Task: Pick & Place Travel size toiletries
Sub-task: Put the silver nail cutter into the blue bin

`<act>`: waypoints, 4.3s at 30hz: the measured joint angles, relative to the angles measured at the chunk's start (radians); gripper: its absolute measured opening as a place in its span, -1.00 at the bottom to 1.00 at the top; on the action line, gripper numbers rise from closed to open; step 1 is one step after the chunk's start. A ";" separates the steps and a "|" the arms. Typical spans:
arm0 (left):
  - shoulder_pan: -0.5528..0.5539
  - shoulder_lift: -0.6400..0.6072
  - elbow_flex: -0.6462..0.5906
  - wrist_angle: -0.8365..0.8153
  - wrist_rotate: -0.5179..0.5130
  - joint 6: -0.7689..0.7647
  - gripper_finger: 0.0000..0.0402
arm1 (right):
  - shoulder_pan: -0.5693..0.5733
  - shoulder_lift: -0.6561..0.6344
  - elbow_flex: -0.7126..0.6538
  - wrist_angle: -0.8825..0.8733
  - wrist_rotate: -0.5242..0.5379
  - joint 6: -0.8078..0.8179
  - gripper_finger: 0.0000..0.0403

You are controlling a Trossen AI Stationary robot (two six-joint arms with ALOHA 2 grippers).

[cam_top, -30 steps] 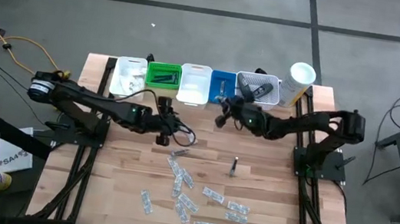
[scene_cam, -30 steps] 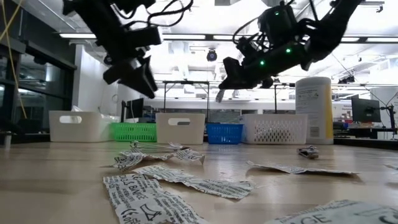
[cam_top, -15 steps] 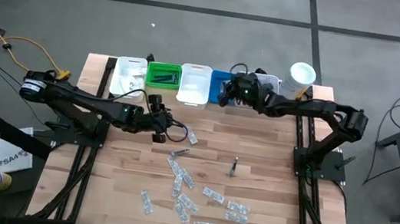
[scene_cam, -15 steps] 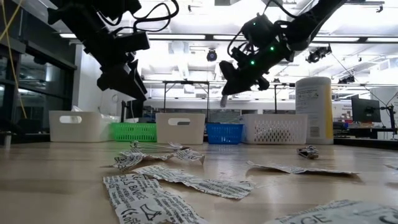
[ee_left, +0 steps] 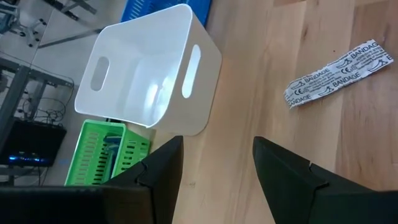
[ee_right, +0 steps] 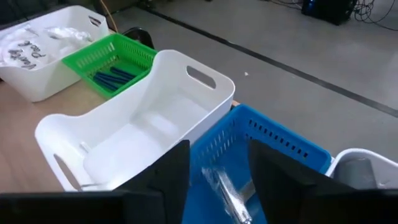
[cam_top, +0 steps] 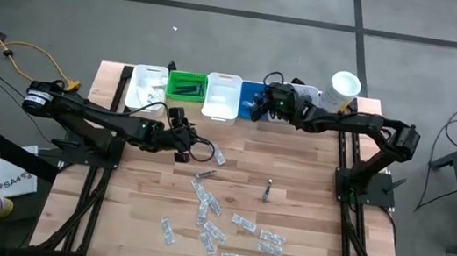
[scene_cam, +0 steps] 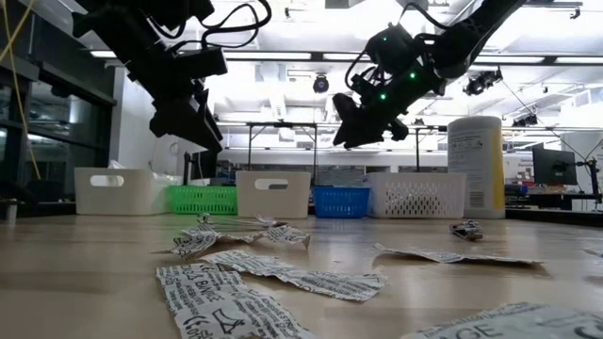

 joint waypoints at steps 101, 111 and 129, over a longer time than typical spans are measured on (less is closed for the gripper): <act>0.000 0.001 0.001 -0.033 0.007 -0.070 -0.05 | -0.135 0.101 0.288 -0.448 -0.395 -0.247 -0.77; 0.000 0.001 0.001 -0.029 0.006 -0.091 -0.05 | -0.133 0.183 0.288 -0.439 -0.285 -0.236 -0.76; 0.000 0.001 0.001 -0.026 0.007 -0.155 -0.05 | -0.084 0.164 0.288 -0.520 -0.139 -0.231 -0.08</act>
